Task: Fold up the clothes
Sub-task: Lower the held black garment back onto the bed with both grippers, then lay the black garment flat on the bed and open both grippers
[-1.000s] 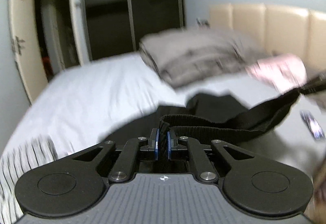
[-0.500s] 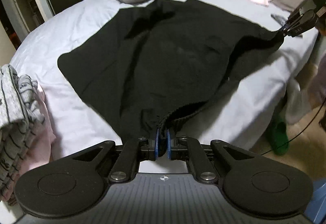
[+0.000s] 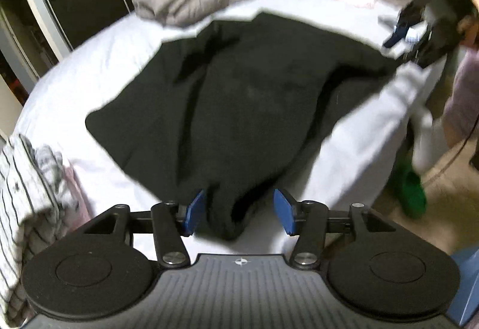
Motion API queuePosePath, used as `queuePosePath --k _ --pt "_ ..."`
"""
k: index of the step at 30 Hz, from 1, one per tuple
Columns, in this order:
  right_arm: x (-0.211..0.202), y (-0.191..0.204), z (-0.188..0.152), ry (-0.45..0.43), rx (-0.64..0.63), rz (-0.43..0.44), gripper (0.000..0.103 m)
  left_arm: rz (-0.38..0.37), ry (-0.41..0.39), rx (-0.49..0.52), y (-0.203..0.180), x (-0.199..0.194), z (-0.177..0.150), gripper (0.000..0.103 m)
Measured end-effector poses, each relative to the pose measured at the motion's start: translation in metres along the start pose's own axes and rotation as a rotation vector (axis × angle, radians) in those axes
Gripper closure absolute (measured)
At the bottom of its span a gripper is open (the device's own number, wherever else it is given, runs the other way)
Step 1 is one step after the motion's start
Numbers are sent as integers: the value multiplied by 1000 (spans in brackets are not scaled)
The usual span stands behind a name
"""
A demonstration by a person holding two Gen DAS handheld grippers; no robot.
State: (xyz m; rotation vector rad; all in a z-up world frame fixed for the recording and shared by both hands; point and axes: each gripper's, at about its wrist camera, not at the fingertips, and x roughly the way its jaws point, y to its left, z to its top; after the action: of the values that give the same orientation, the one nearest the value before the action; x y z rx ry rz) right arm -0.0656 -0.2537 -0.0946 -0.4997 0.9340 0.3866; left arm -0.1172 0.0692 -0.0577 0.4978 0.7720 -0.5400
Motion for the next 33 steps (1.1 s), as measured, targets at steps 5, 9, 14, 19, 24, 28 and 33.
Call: queuePosePath --k 5,9,14,19,24,28,33 --pt "9 9 12 -4 -90 -6 62 41 19 53 -3 16 13 68" --pt "24 11 19 21 -140 8 62 36 98 120 -12 40 15 70" --pt "38 17 17 54 -188 -7 62 47 149 157 -18 59 12 71" --pt "45 1 17 82 -125 -47 74 73 165 76 -2 63 12 91" --pt "42 0 12 89 -155 -43 73 79 140 57 4 53 9 101" --pt "36 3 5 86 -192 -48 73 89 118 58 4 44 6 101" --pt "28 -1 -1 74 -200 -64 65 102 140 87 1 42 5 101"
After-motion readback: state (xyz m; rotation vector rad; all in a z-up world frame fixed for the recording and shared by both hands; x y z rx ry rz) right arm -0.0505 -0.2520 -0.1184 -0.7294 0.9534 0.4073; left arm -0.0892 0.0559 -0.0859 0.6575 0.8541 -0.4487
